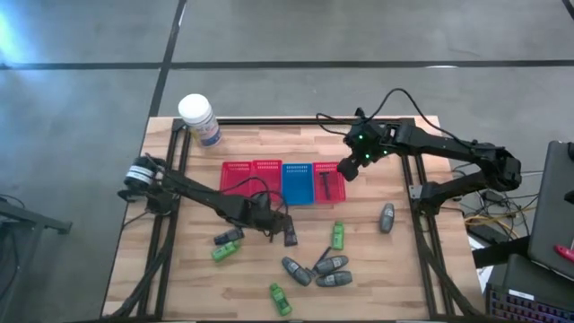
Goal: Pick & Place Travel size toiletries
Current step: Put the blue razor into the right red bin
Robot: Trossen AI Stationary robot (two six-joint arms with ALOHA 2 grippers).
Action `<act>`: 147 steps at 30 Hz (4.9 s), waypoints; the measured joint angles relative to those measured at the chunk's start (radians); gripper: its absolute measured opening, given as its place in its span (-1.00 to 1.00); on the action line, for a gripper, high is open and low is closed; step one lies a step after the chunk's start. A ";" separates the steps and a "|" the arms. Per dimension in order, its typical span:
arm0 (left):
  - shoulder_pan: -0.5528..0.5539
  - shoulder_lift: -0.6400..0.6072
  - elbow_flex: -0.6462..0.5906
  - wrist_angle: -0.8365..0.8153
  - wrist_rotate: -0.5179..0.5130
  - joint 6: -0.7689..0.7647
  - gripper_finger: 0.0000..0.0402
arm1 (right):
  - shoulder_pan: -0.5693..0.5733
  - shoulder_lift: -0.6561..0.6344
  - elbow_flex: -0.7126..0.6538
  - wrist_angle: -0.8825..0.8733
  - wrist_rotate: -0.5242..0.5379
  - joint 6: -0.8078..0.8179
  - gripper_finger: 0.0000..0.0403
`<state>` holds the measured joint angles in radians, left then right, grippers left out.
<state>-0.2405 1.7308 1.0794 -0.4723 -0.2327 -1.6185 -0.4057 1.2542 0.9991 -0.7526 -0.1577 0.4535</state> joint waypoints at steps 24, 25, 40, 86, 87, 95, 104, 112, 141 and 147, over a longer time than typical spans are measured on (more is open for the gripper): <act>-0.020 -0.072 0.002 -0.056 0.031 0.091 -0.75 | 0.029 0.014 -0.159 0.373 -0.359 0.130 0.80; -0.020 -0.045 0.007 -0.055 0.074 0.075 -0.68 | 0.029 0.011 -0.166 0.376 -0.357 0.139 0.81; -0.005 -0.063 0.022 -0.166 0.089 0.019 0.02 | 0.028 0.008 -0.172 0.372 -0.337 0.141 0.81; 0.094 0.123 0.112 -0.317 0.118 0.081 -0.16 | 0.028 0.007 -0.176 0.375 -0.310 0.126 0.81; 0.093 0.128 0.113 -0.317 0.121 0.081 -0.20 | 0.028 0.007 -0.176 0.375 -0.310 0.125 0.81; 0.092 0.134 0.114 -0.318 0.121 0.098 -0.40 | 0.028 0.007 -0.178 0.375 -0.303 0.121 0.81; 0.092 0.133 0.113 -0.314 0.124 0.128 -0.69 | 0.028 0.007 -0.185 0.375 -0.284 0.119 0.81; 0.092 0.133 0.114 -0.314 0.125 0.128 -0.86 | 0.028 0.007 -0.185 0.375 -0.285 0.119 0.81; 0.109 -0.330 0.159 -0.058 -0.491 0.266 -0.89 | 0.028 -0.050 -0.186 0.571 -0.501 0.126 0.81; 0.173 -0.361 0.174 0.137 -0.477 0.530 -0.89 | 0.043 0.007 -0.175 0.993 -0.622 0.300 0.81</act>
<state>-0.0678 1.3697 1.2537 -0.3356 -0.7092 -1.0881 -0.3624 1.2610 0.8237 0.2407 -0.7797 0.7539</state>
